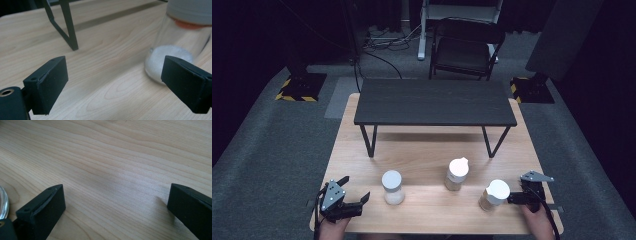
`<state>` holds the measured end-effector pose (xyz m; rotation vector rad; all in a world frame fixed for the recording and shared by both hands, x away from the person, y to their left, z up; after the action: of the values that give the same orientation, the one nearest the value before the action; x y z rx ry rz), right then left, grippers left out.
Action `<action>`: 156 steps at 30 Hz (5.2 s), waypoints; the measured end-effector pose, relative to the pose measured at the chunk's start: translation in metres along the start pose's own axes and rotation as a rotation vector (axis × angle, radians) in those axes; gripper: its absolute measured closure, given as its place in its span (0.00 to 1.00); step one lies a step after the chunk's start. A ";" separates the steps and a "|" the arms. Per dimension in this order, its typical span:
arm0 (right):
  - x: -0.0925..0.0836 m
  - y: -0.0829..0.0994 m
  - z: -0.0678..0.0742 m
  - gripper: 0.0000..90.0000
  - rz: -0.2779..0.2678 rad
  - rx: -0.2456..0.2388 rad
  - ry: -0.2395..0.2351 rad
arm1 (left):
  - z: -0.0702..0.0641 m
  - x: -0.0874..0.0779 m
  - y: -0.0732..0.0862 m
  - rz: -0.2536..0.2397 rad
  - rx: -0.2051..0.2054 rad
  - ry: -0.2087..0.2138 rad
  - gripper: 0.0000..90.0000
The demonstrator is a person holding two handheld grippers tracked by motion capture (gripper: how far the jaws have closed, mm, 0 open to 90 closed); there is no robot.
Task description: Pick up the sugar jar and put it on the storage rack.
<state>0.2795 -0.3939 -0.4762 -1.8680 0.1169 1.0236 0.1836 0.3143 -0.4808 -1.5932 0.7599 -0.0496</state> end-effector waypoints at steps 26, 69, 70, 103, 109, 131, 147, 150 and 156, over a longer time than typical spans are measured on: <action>0.000 0.000 -0.001 0.01 -0.001 -0.004 -0.003 | -0.002 -0.001 -0.002 -0.105 0.002 0.119 0.02; 0.002 -0.001 -0.001 0.01 0.002 -0.001 0.000 | -0.020 0.040 -0.022 -0.094 0.039 0.282 0.01; 0.002 -0.001 -0.001 0.01 0.002 -0.001 0.000 | -0.021 0.041 -0.023 -0.093 0.039 0.285 0.01; 0.002 -0.001 -0.001 0.01 0.003 0.002 0.003 | -0.022 0.068 -0.023 -0.047 0.031 0.294 0.10; 0.002 -0.001 -0.001 0.01 0.003 0.002 0.003 | -0.025 0.067 -0.023 -0.048 0.065 0.287 0.21; 0.002 -0.001 -0.001 0.01 0.003 0.002 0.003 | -0.025 0.067 -0.023 -0.050 0.076 0.312 0.38; 0.002 -0.001 -0.001 0.01 0.003 0.002 0.003 | -0.038 0.071 -0.047 -0.015 0.100 0.304 0.38; 0.002 -0.001 -0.001 0.01 0.003 0.003 0.003 | -0.038 0.074 -0.055 -0.011 0.102 0.302 0.38; 0.002 -0.001 -0.001 0.01 0.003 0.002 0.003 | -0.041 0.079 -0.071 0.003 0.098 0.305 0.38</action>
<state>0.2817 -0.3933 -0.4762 -1.8677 0.1223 1.0226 0.2573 0.2380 -0.4401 -1.5083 0.9800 -0.3289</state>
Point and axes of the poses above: each handheld gripper's, and its own axes: x roughly forward along the jaws, y roughly out of its underside, z roughly to its left, the point moved 3 cm from there along x, roughly forward along the jaws, and after that the axes turned 13 degrees about -x, right-handed, at the moved point
